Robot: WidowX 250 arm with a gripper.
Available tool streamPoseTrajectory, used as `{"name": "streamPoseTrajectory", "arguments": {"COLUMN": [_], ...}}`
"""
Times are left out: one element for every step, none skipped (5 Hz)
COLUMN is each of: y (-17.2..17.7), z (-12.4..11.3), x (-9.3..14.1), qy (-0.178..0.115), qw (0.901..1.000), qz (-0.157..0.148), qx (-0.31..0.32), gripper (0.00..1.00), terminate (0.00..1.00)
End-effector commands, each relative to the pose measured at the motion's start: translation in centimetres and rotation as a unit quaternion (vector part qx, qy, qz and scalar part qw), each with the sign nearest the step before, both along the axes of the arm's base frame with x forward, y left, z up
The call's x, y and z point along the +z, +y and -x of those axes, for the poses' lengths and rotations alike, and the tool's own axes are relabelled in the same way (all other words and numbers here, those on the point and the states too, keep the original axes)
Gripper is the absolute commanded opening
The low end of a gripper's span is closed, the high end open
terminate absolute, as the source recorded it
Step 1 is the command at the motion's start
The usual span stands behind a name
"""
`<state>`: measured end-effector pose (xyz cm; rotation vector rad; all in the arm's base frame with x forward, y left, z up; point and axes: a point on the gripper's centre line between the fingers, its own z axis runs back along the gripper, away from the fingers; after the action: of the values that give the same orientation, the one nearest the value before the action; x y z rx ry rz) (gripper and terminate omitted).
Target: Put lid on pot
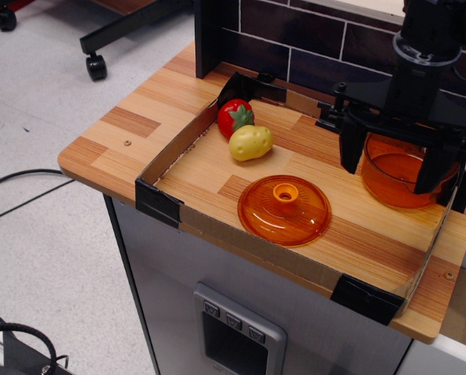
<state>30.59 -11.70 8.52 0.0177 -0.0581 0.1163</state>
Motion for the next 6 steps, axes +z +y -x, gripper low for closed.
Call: {"name": "streamPoseTrajectory", "arguments": {"y": [0.0, 2.7, 5.8, 8.0, 8.8, 8.3], "z": [0.0, 0.6, 1.5, 1.4, 0.8, 0.0], "x": [0.0, 0.5, -0.2, -0.4, -2.0, -4.2], "qy": [0.0, -0.003, -0.016, -0.034, -0.021, -0.019], "qw": [1.0, 0.9997, 0.9978, 0.9976, 0.9984, 0.999], "qz": [0.0, 0.015, 0.024, 0.025, 0.019, 0.008], "qx": [0.0, -0.02, -0.059, -0.055, -0.049, -0.04], "gripper": [1.0, 1.0, 1.0, 1.0, 1.0, 1.0], "terminate": [0.0, 0.0, 0.0, 0.0, 0.0, 0.0]}}
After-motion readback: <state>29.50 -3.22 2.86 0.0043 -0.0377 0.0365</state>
